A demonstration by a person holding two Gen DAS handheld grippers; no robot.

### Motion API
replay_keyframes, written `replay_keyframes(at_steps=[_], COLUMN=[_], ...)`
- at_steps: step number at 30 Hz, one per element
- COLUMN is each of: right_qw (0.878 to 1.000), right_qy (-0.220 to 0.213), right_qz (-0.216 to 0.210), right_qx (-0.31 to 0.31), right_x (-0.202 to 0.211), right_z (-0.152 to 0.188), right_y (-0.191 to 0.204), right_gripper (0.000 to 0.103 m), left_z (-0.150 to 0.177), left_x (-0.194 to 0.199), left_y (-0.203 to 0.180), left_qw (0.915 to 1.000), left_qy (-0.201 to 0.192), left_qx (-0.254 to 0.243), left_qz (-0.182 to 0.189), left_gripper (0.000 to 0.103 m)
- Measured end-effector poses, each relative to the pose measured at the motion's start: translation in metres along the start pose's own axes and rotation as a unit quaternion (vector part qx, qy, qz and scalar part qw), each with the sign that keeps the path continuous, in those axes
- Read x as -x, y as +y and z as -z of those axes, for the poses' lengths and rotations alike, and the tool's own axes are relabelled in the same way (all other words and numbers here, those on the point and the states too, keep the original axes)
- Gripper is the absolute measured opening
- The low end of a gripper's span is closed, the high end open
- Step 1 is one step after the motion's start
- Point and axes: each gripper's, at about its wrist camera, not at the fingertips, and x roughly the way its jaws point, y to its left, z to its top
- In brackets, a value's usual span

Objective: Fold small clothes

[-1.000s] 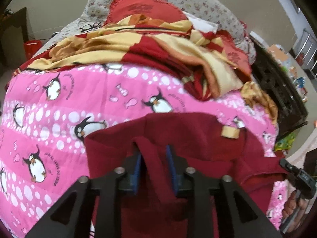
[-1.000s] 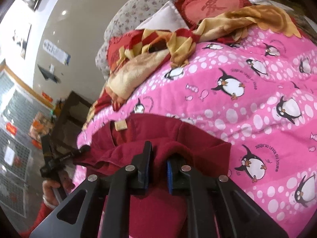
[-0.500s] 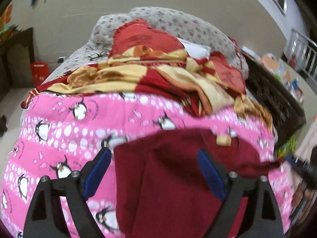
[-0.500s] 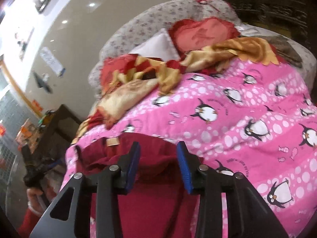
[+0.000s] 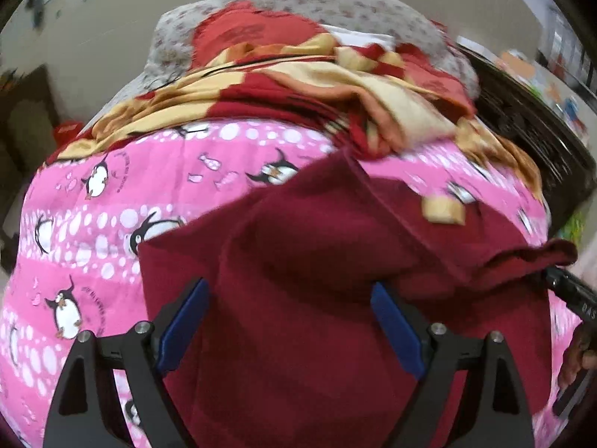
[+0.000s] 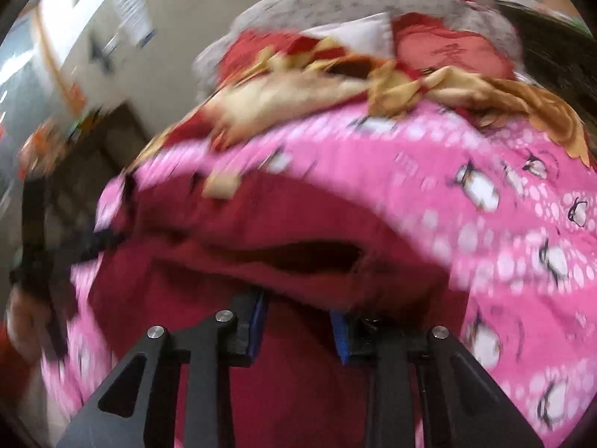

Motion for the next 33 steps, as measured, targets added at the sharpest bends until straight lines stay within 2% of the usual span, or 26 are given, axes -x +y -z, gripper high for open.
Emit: replay_keyframes(at_steps=[3, 5, 8, 10, 12, 14, 17, 19, 22, 27, 30, 33], right_qw=[0.999, 0.999, 0.999, 0.999, 1.0, 0.999, 0.995, 0.992, 0.988, 0.983, 0.98, 0.977], right_qy=[-0.003, -0.006, -0.008, -0.018, -0.023, -0.019, -0.015, -0.019, -0.018, 0.032, 0.037, 0.008], right_qz=[0.005, 0.015, 0.015, 0.013, -0.009, -0.04, -0.087, -0.092, -0.09, -0.076, -0.064, -0.104], right_qx=[-0.041, -0.044, -0.046, -0.034, -0.02, -0.001, 0.054, 0.089, 0.128, 0.164, 0.187, 0.187], right_x=[-0.022, -0.029, -0.018, -0.005, 0.005, 0.006, -0.005, -0.017, -0.049, -0.117, -0.13, -0.116], right_z=[-0.025, -0.033, -0.035, -0.032, -0.03, -0.032, -0.041, -0.047, -0.062, -0.075, -0.072, -0.075], right_y=[-0.012, -0.012, -0.006, 0.001, 0.013, 0.033, 0.081, 0.11, 0.151, 0.195, 0.211, 0.218], right_gripper=[0.039, 0.039, 0.039, 0.039, 0.039, 0.04, 0.049, 0.055, 0.059, 0.059, 0.022, 0.02], left_z=[-0.012, -0.014, -0.009, -0.001, 0.009, 0.021, 0.038, 0.046, 0.054, 0.064, 0.067, 0.067], left_x=[-0.016, -0.018, -0.005, 0.007, 0.014, 0.021, 0.028, 0.031, 0.029, 0.029, 0.03, 0.036], left_y=[0.017, 0.03, 0.039, 0.042, 0.046, 0.054, 0.062, 0.066, 0.068, 0.075, 0.079, 0.082], left_qw=[0.9986, 0.9973, 0.9982, 0.9989, 0.9989, 0.9988, 0.9984, 0.9982, 0.998, 0.9967, 0.9959, 0.9962], left_qy=[0.014, 0.024, 0.019, 0.014, 0.012, 0.018, 0.025, 0.029, 0.041, 0.045, 0.047, 0.043], left_qx=[0.046, 0.063, 0.054, 0.036, 0.031, 0.041, 0.049, 0.052, 0.049, 0.066, 0.073, 0.071], left_qz=[-0.024, -0.029, -0.018, -0.027, -0.033, -0.017, -0.007, -0.004, -0.002, 0.012, 0.023, 0.029], left_gripper=[0.091, 0.085, 0.084, 0.084, 0.084, 0.084, 0.084, 0.084, 0.084, 0.084, 0.084, 0.084])
